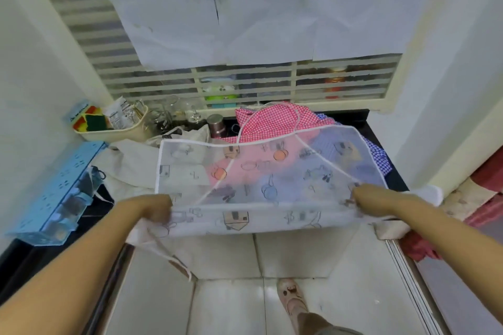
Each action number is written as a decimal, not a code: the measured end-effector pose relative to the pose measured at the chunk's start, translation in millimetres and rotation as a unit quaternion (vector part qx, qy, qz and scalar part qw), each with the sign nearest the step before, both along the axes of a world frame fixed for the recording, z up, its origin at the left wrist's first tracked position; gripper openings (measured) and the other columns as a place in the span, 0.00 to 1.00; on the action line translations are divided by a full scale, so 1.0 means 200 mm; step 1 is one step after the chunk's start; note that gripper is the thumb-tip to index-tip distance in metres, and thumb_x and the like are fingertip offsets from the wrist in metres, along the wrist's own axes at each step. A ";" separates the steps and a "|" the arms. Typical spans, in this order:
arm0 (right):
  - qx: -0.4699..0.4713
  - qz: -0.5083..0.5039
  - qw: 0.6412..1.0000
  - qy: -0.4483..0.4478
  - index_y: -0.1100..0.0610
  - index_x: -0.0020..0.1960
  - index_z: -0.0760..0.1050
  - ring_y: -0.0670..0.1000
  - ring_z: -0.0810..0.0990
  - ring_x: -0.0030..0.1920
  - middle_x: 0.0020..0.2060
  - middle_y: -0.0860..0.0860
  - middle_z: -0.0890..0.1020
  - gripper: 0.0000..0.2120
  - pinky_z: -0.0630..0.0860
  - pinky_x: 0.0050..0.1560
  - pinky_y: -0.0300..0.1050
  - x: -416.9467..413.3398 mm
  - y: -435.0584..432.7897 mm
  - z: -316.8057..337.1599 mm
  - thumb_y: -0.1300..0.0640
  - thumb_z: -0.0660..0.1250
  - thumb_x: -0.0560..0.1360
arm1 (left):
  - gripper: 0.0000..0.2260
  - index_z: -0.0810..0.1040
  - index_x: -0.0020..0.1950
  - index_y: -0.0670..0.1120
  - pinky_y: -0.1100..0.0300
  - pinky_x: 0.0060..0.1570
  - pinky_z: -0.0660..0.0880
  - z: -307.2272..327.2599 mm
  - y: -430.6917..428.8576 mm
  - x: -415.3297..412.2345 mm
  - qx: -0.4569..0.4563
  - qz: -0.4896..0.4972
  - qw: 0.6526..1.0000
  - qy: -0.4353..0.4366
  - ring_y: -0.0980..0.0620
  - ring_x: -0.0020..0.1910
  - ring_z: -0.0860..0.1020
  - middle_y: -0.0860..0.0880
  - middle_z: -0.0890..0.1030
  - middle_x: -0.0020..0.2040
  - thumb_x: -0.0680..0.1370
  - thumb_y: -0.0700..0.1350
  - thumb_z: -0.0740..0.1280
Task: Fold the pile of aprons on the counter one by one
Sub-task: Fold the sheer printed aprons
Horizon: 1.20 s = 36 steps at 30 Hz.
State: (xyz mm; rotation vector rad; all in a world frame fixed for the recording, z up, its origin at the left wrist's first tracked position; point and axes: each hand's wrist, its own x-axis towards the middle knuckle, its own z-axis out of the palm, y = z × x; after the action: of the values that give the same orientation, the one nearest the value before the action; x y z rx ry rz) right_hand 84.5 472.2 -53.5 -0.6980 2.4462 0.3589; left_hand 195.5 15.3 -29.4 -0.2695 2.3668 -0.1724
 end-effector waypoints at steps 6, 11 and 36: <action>0.020 -0.054 0.998 -0.026 0.59 0.46 0.70 0.53 0.71 0.46 0.48 0.55 0.74 0.07 0.68 0.44 0.43 -0.31 -0.15 0.32 0.57 0.67 0.76 | 0.14 0.77 0.59 0.37 0.59 0.48 0.70 0.26 -0.12 -0.27 -0.023 0.000 0.999 0.035 0.48 0.48 0.74 0.40 0.78 0.60 0.79 0.42 0.59; 0.055 -0.062 0.996 -0.044 0.60 0.58 0.76 0.50 0.74 0.45 0.49 0.52 0.77 0.12 0.71 0.44 0.39 -0.57 -0.23 0.40 0.56 0.62 0.77 | 0.15 0.76 0.61 0.35 0.62 0.45 0.65 0.27 -0.18 -0.47 -0.007 0.037 0.997 0.073 0.49 0.48 0.70 0.39 0.77 0.60 0.80 0.41 0.60; -0.050 0.011 0.980 -0.194 0.57 0.49 0.79 0.49 0.74 0.44 0.42 0.47 0.79 0.08 0.71 0.48 0.41 -1.19 -0.55 -0.04 0.62 0.64 0.72 | 0.24 0.67 0.71 0.44 0.53 0.63 0.67 -0.17 0.08 -1.28 0.190 0.019 0.923 0.335 0.43 0.64 0.70 0.42 0.71 0.66 0.76 0.46 0.68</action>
State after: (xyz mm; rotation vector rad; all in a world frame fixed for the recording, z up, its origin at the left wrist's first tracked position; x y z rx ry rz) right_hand -153.1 361.8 -61.7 -0.7593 2.0958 0.0936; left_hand -60.6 31.0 -63.4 -0.2054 2.9943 0.4723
